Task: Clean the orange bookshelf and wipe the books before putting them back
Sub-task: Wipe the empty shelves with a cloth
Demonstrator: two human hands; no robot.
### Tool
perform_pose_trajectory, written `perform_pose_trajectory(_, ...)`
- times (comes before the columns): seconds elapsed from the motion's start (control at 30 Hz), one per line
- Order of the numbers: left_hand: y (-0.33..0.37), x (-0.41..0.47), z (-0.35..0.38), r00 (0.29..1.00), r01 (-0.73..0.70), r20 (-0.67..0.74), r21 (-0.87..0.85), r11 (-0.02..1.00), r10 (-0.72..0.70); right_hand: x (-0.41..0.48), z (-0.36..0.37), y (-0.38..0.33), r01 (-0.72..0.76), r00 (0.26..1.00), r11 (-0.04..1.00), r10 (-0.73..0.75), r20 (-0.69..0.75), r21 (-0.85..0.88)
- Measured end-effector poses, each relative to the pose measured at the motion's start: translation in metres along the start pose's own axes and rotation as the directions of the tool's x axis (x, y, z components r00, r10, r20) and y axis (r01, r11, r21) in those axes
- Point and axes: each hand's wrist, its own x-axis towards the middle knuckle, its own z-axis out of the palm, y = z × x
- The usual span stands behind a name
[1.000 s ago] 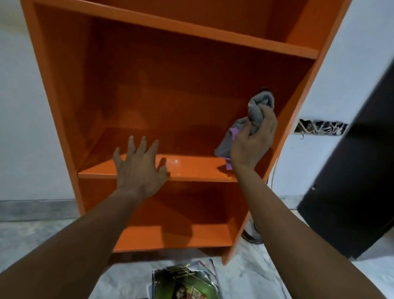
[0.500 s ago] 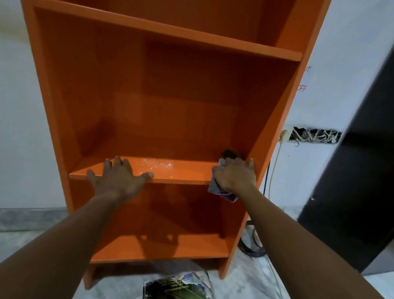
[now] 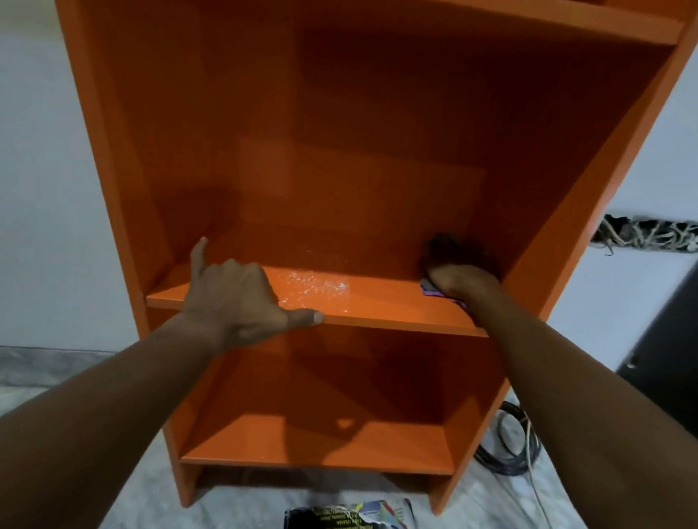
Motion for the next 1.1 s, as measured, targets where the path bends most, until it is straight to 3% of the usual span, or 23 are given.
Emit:
perform_pose_trajectory(0.1,-0.008,-0.002,0.005,0.996,-0.045,-0.073,0.013,0.999,0.046,0.027,0.010,-0.012,0.019,0.999,0.994,-0.024,0.047,0.109)
perform_pose_trajectory(0.2,-0.013,-0.003,0.014,0.988,-0.086,-0.131,0.016,0.996,0.087,0.048,0.023,-0.030,0.025,0.990,0.994,-0.040,0.138,0.103)
perform_pose_trajectory(0.43,-0.016,-0.001,0.025,0.979,-0.093,-0.177,0.042,0.995,0.099,0.049,0.042,-0.101,0.265,0.940,0.946,-0.297,0.169,0.189)
perform_pose_trajectory(0.63,-0.019,-0.010,0.018,0.987,-0.116,-0.103,0.037,0.993,0.120,0.016,0.044,-0.150,0.309,0.868,0.873,-0.422,0.263,0.378)
perform_pose_trajectory(0.73,-0.023,-0.010,0.007,0.996,-0.084,0.012,-0.046,0.995,0.085,-0.014,0.037,-0.153,0.447,0.789,0.832,-0.539,0.295,0.328)
perform_pose_trajectory(0.83,-0.026,-0.019,-0.001,0.993,-0.028,0.114,-0.140,0.990,0.044,-0.050,0.029,-0.145,0.478,0.786,0.822,-0.558,0.266,0.311)
perform_pose_trajectory(1.0,-0.032,-0.069,-0.005,0.993,0.120,0.017,-0.229,0.966,-0.119,-0.113,0.019,-0.144,0.625,0.719,0.707,-0.686,0.108,0.332)
perform_pose_trajectory(1.1,-0.035,-0.085,-0.014,0.976,0.157,-0.099,-0.293,0.943,-0.193,-0.143,0.012,-0.148,0.613,0.744,0.719,-0.665,0.069,0.328)
